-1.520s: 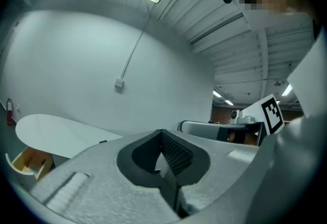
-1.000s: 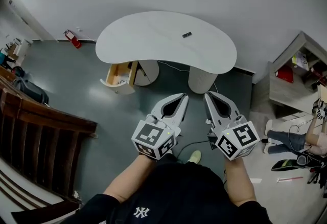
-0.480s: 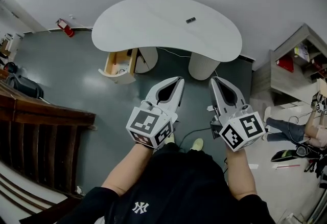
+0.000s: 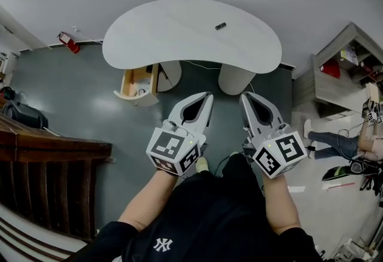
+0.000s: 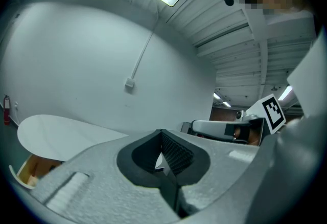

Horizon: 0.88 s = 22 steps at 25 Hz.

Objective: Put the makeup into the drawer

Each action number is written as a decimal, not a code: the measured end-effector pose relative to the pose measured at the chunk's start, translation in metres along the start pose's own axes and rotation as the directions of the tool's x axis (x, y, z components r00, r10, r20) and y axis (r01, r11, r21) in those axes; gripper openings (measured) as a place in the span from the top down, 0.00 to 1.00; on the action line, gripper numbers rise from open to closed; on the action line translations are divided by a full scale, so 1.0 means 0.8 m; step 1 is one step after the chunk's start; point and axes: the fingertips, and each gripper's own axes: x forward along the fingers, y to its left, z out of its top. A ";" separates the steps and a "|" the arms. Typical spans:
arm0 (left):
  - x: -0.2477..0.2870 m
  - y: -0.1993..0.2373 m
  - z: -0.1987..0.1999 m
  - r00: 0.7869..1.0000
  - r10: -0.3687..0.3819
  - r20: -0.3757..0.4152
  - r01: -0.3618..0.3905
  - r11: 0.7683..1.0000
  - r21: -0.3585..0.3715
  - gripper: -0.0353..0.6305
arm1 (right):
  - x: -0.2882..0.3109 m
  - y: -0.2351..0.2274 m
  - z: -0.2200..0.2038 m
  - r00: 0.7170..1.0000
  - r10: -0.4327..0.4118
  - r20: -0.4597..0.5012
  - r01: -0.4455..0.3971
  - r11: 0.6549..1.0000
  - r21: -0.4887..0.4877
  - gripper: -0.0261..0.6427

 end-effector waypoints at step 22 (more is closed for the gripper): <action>0.152 0.060 0.009 0.997 0.057 -0.052 -0.055 0.997 0.053 0.93 | 0.124 -0.126 0.020 0.997 0.074 -0.017 -0.074 0.997 0.027 0.94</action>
